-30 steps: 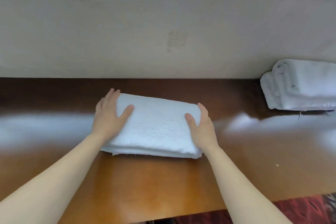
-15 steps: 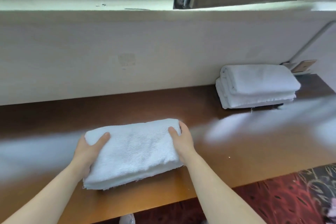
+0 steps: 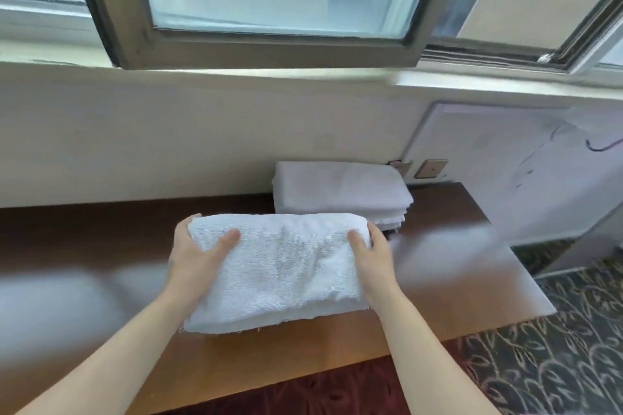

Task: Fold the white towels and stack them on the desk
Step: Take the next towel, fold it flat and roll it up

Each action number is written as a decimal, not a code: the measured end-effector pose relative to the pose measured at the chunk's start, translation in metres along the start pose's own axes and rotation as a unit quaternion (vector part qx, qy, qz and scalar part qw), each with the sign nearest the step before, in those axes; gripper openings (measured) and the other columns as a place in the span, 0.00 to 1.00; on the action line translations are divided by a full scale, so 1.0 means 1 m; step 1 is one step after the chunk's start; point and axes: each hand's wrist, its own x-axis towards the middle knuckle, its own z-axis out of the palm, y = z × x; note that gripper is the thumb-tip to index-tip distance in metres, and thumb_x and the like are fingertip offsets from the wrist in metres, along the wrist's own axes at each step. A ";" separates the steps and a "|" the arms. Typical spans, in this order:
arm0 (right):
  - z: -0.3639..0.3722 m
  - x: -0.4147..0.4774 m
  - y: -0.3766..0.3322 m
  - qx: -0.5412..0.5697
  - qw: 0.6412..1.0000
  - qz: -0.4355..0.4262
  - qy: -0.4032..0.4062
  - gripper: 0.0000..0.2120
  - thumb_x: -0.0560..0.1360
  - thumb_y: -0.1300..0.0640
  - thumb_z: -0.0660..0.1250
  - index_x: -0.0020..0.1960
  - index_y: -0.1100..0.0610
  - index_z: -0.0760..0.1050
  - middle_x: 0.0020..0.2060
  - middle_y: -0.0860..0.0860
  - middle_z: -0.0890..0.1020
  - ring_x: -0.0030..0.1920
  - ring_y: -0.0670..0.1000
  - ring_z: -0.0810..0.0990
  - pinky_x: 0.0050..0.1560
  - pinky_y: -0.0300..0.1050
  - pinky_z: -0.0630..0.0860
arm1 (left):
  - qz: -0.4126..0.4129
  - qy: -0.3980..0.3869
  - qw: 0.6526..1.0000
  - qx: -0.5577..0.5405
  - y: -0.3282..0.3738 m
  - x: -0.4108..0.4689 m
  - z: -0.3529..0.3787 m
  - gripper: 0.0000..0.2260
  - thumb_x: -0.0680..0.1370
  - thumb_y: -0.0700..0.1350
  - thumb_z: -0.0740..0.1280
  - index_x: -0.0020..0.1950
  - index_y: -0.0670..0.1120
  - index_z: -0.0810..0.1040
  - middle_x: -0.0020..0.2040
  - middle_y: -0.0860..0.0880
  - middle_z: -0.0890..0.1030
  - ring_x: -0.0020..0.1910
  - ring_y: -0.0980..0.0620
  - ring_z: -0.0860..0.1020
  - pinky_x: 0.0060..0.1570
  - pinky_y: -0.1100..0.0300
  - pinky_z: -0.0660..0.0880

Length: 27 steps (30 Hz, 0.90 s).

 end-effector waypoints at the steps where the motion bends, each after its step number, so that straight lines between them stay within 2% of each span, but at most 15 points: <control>1: -0.012 0.009 -0.001 0.008 1.000 -0.001 0.004 0.25 0.74 0.42 0.66 0.70 0.47 0.71 0.62 0.43 0.80 0.63 0.47 0.77 0.67 0.55 0.73 | 0.007 -0.003 1.000 0.006 0.008 0.002 0.014 0.35 0.69 0.61 0.76 0.71 0.60 0.62 0.58 0.59 0.75 0.58 0.52 0.76 0.54 0.54 0.73; 3: -0.033 0.031 -0.007 0.017 1.000 -0.003 0.015 0.24 0.75 0.43 0.66 0.70 0.49 0.72 0.63 0.45 0.79 0.64 0.48 0.77 0.67 0.55 0.73 | 0.018 -0.002 1.000 0.018 0.023 0.011 0.043 0.36 0.69 0.62 0.75 0.72 0.61 0.62 0.59 0.59 0.74 0.59 0.52 0.75 0.55 0.54 0.71; 7: -0.063 0.090 -0.015 -0.001 0.999 -0.025 0.041 0.31 0.70 0.37 0.65 0.69 0.50 0.73 0.64 0.48 0.79 0.64 0.50 0.77 0.67 0.57 0.73 | 0.035 -0.012 0.999 0.009 0.051 0.045 0.101 0.38 0.69 0.62 0.75 0.73 0.59 0.61 0.62 0.58 0.73 0.60 0.52 0.74 0.56 0.55 0.71; 10: -0.076 0.135 -0.025 -0.032 0.997 -0.041 0.065 0.27 0.70 0.38 0.63 0.66 0.48 0.75 0.60 0.47 0.81 0.62 0.49 0.79 0.66 0.56 0.75 | 0.030 -0.015 0.999 0.000 0.069 0.076 0.146 0.37 0.68 0.62 0.76 0.72 0.55 0.64 0.62 0.57 0.74 0.60 0.52 0.75 0.57 0.55 0.72; 12: -0.081 0.164 -0.029 -0.064 0.994 -0.048 0.080 0.25 0.71 0.37 0.61 0.64 0.46 0.76 0.58 0.45 0.82 0.61 0.50 0.79 0.65 0.58 0.75 | 0.043 -0.007 0.999 0.015 0.075 0.095 0.173 0.37 0.68 0.64 0.75 0.71 0.53 0.65 0.65 0.55 0.73 0.64 0.50 0.74 0.62 0.51 0.73; 15: -0.082 0.205 -0.037 -0.103 0.989 -0.056 0.087 0.26 0.71 0.37 0.59 0.64 0.45 0.75 0.56 0.43 0.83 0.61 0.50 0.79 0.65 0.58 0.73 | 0.067 0.010 0.997 0.040 0.082 0.121 0.200 0.42 0.70 0.64 0.74 0.76 0.50 0.60 0.73 0.52 0.67 0.71 0.49 0.68 0.68 0.50 0.68; 17: -0.083 0.225 -0.039 -0.114 0.988 -0.057 0.084 0.26 0.73 0.39 0.60 0.69 0.47 0.73 0.61 0.43 0.81 0.64 0.48 0.77 0.68 0.55 0.71 | 0.090 0.018 0.993 0.069 0.078 0.138 0.209 0.44 0.69 0.64 0.73 0.77 0.49 0.58 0.74 0.50 0.65 0.72 0.49 0.66 0.68 0.51 0.67; 19: -0.083 0.243 -0.034 -0.126 0.988 -0.054 0.076 0.24 0.78 0.47 0.62 0.72 0.50 0.71 0.66 0.46 0.78 0.67 0.49 0.74 0.70 0.49 0.69 | 0.094 0.021 0.989 0.108 0.065 0.154 0.212 0.44 0.67 0.67 0.73 0.76 0.48 0.61 0.72 0.49 0.67 0.70 0.49 0.68 0.66 0.52 0.68; 22: -0.076 0.262 -0.018 -0.209 0.974 -0.073 0.050 0.22 0.82 0.57 0.58 0.76 0.52 0.66 0.71 0.49 0.73 0.71 0.52 0.70 0.66 0.44 0.65 | 0.088 0.034 0.983 0.157 0.052 0.165 0.211 0.42 0.66 0.71 0.71 0.72 0.49 0.65 0.68 0.49 0.70 0.67 0.48 0.70 0.62 0.49 0.71; 24: -0.073 0.268 -0.011 -0.240 0.966 -0.087 0.033 0.22 0.83 0.57 0.55 0.77 0.51 0.63 0.73 0.48 0.70 0.73 0.53 0.68 0.66 0.45 0.65 | 0.138 0.079 0.960 0.231 0.051 0.164 0.212 0.39 0.70 0.68 0.69 0.72 0.47 0.65 0.68 0.46 0.70 0.67 0.44 0.69 0.62 0.47 0.70; 25: -0.072 0.270 -0.008 -0.253 0.962 -0.092 0.038 0.22 0.83 0.57 0.54 0.77 0.51 0.63 0.73 0.49 0.70 0.72 0.54 0.68 0.67 0.47 0.66 | 0.184 0.109 0.937 0.275 0.051 0.162 0.212 0.36 0.73 0.67 0.66 0.72 0.45 0.65 0.69 0.43 0.71 0.68 0.42 0.68 0.64 0.46 0.68; 27: -0.069 0.271 -0.004 -0.295 0.939 -0.155 0.088 0.22 0.82 0.61 0.54 0.75 0.55 0.66 0.71 0.54 0.72 0.70 0.58 0.70 0.66 0.52 0.68 | 0.271 0.146 0.894 0.326 0.055 0.151 0.216 0.28 0.78 0.62 0.60 0.71 0.45 0.68 0.72 0.42 0.70 0.70 0.40 0.67 0.66 0.44 0.66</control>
